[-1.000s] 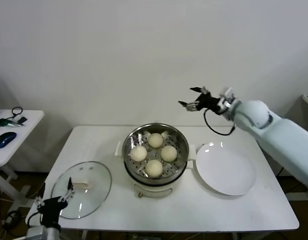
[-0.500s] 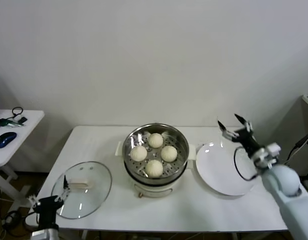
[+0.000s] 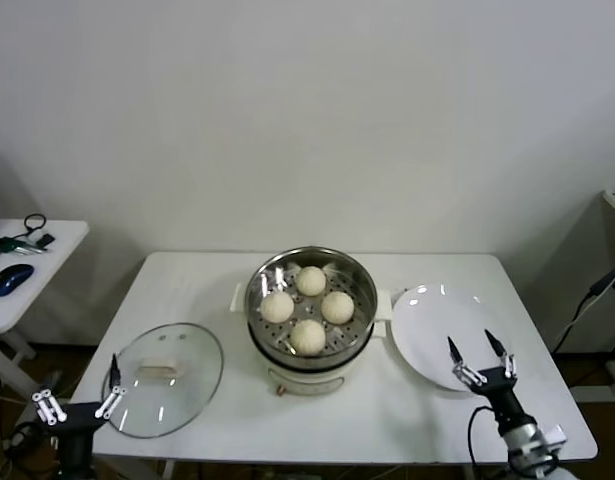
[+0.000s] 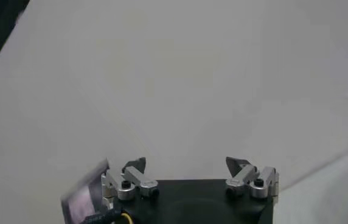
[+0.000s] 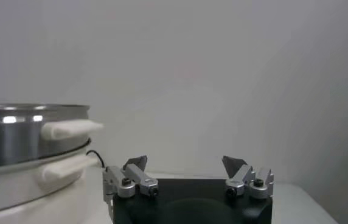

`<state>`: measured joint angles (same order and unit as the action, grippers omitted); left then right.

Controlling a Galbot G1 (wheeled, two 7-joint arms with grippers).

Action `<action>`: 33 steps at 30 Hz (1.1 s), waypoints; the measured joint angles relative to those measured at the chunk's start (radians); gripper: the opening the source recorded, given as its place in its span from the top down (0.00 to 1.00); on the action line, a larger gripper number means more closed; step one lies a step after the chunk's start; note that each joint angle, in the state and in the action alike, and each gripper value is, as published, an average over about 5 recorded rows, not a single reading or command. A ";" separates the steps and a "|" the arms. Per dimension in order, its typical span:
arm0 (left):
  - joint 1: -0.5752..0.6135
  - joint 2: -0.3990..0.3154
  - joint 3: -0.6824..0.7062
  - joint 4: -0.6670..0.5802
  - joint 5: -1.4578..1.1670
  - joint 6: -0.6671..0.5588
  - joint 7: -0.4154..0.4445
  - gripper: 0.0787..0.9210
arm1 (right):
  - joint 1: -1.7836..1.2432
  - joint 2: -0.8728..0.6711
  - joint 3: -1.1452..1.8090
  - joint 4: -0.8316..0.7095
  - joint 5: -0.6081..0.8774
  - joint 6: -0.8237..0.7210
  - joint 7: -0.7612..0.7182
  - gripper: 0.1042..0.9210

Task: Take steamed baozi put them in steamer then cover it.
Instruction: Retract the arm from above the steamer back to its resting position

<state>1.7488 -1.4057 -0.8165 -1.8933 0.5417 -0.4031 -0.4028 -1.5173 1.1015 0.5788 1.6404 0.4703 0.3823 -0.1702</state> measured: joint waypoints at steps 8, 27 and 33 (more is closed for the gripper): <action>-0.008 -0.001 -0.006 0.107 0.466 -0.004 -0.070 0.12 | -0.048 0.055 0.002 -0.001 -0.031 0.041 0.008 0.12; -0.192 0.003 0.014 0.300 0.812 0.170 -0.011 0.12 | -0.119 0.088 0.037 0.022 -0.035 0.076 0.013 0.12; -0.266 0.018 0.026 0.368 0.825 0.205 0.007 0.12 | -0.135 0.090 0.051 0.038 -0.035 0.078 0.013 0.12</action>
<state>1.4825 -1.3878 -0.7901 -1.5254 1.3670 -0.1983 -0.3959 -1.6527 1.1914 0.6303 1.6781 0.4349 0.4601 -0.1573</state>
